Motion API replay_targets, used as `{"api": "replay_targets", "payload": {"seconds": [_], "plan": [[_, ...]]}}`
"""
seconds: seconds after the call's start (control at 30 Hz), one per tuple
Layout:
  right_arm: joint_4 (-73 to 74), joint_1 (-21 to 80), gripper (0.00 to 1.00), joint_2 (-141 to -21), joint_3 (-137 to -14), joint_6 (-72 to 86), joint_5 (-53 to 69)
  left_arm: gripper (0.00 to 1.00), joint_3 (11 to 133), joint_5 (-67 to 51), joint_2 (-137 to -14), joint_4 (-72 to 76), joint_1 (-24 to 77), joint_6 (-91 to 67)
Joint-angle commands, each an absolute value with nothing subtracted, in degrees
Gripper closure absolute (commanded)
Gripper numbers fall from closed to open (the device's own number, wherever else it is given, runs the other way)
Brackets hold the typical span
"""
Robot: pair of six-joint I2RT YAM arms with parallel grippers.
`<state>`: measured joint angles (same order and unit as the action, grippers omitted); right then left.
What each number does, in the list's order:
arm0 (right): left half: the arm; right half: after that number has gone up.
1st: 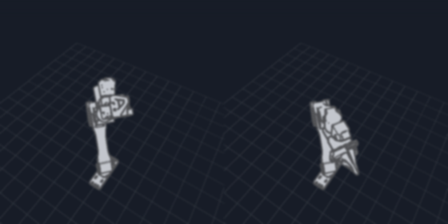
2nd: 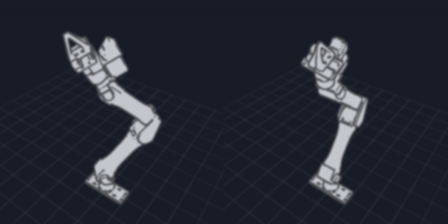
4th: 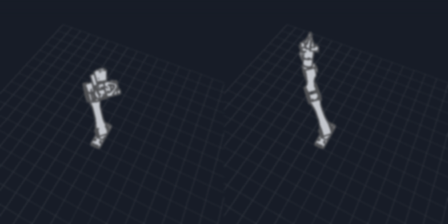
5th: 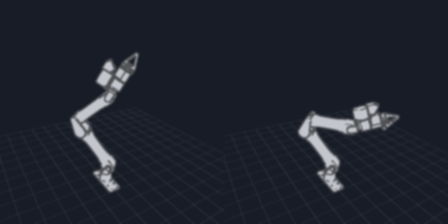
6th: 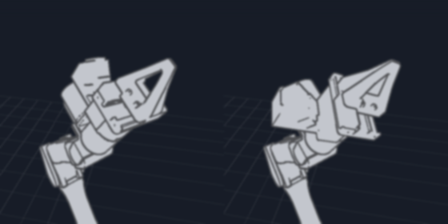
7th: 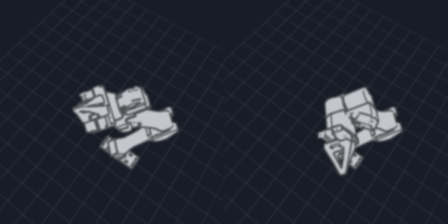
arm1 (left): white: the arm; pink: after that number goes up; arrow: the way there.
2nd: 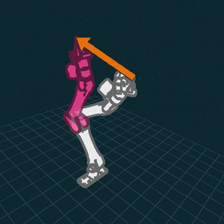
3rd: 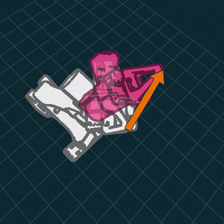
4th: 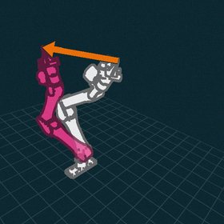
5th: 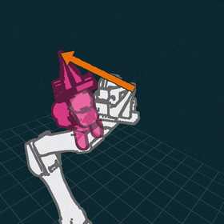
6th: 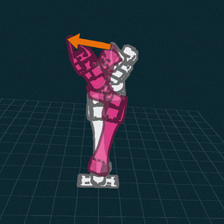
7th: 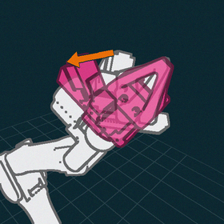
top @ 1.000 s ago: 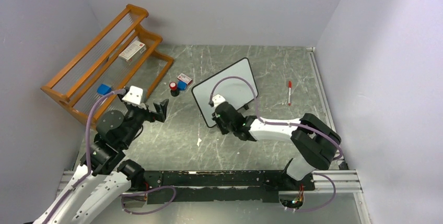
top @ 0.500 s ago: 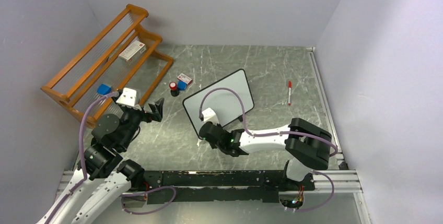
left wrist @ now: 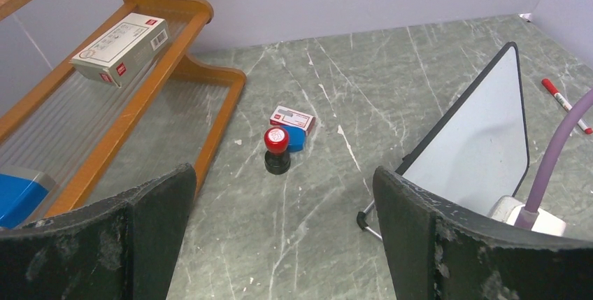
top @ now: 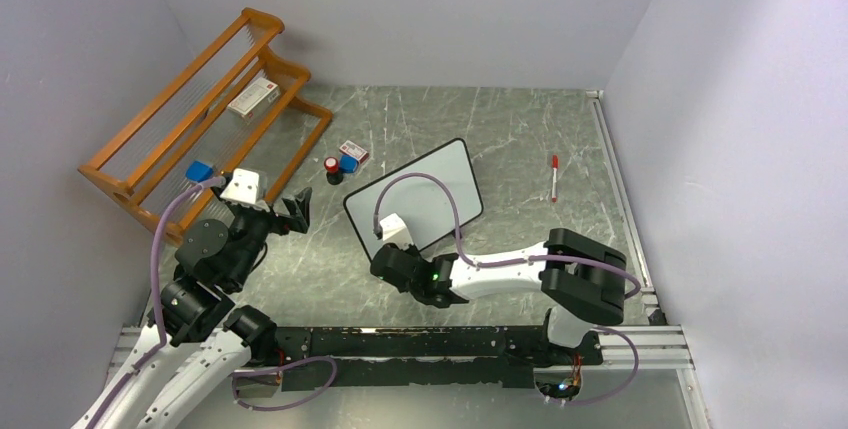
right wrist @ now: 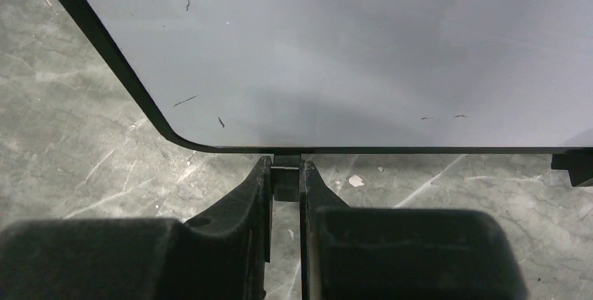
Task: Write a sentence on the whiteboard
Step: Move the whiteboard to the center of the board.
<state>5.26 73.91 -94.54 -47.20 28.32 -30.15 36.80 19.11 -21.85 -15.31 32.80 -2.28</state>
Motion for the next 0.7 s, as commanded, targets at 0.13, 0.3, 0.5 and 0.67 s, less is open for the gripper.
{"api": "replay_targets", "payload": {"seconds": [0.13,0.3,0.5,0.67], "plan": [[12.1,74.7,0.68,-89.2,-49.4,29.6,-31.0,0.00,36.5,20.5,-21.6,-15.3,32.3,-2.6],[17.5,74.7,0.51,-84.9,-52.8,28.1,-33.2,0.00,37.2,21.6,-22.0,-16.2,32.3,-3.3],[23.7,73.9,0.33,-78.0,-54.6,27.3,-39.0,0.00,39.8,23.5,-24.7,-15.1,32.3,-4.5],[26.8,67.6,0.24,-71.6,-54.8,25.6,-40.2,0.00,43.8,26.1,-31.4,-13.7,32.3,-5.6]]}}
